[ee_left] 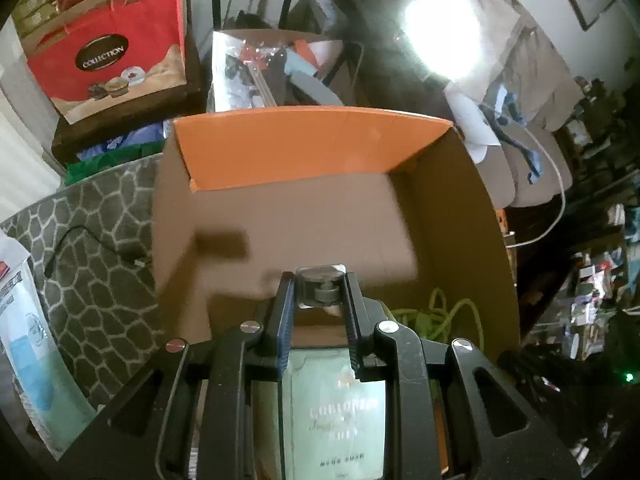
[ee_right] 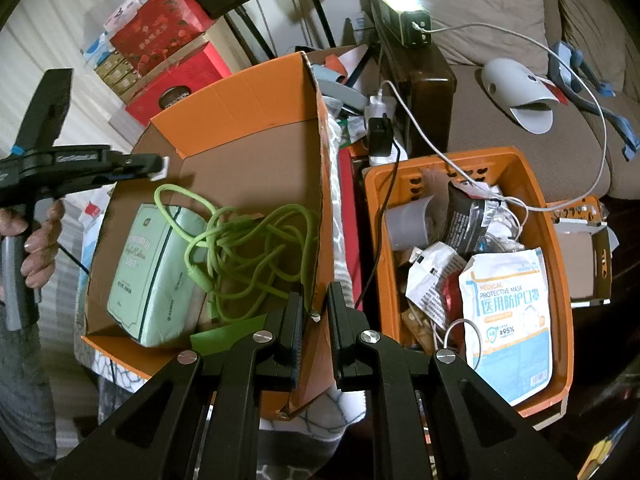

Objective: Organize objects
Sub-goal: 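Carry the white clip with the left gripper down into the box, then open the left gripper to release the clip on the box floor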

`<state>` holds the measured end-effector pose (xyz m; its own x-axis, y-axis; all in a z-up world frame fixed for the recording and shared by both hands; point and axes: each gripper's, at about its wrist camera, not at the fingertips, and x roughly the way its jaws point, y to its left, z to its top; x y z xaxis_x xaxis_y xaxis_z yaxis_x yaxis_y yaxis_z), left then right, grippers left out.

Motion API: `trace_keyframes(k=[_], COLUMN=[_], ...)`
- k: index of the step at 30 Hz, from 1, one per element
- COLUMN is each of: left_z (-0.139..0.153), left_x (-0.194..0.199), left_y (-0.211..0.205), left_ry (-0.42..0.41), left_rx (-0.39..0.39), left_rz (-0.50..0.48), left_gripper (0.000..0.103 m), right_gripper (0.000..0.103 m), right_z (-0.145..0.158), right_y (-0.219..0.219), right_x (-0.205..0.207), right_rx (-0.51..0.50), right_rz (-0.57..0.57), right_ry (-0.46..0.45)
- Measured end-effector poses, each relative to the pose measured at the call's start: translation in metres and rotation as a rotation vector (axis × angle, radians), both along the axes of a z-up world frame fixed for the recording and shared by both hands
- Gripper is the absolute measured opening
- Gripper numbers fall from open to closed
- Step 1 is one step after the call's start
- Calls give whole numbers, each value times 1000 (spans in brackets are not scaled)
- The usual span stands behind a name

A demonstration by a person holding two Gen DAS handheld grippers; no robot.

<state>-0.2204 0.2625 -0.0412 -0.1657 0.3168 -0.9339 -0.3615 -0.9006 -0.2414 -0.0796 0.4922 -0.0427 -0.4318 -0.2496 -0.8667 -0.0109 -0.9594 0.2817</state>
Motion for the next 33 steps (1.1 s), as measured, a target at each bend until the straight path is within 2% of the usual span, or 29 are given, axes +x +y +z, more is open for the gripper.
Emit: trace_keyframes(k=[9, 14, 25, 27, 29, 32, 33], left_z=[-29, -50, -65, -65, -62, -53, -50], left_x=[-15, -24, -31, -33, -34, -32, -31], left_y=[20, 28, 28, 25, 20, 15, 15], left_ry=[-58, -98, -130, -135, -139, -127, -121], left_rx=[-29, -80, -91, -82, -59, -34, -32], left_rz=[-2, 8, 34, 49, 64, 60, 56], left_gripper=[21, 21, 22, 33, 41, 47, 53], right_gripper=[10, 10, 10, 10, 10, 10, 11], right_z=[0, 0, 1, 1, 1, 2, 2], right_y=[-1, 0, -4, -4, -4, -5, -5], right_x=[0, 0, 0, 0, 0, -1, 0], right_rx=[0, 0, 4, 5, 6, 7, 8], right_rz=[0, 1, 2, 2, 2, 3, 3], right_ry=[0, 0, 1, 1, 0, 0, 0])
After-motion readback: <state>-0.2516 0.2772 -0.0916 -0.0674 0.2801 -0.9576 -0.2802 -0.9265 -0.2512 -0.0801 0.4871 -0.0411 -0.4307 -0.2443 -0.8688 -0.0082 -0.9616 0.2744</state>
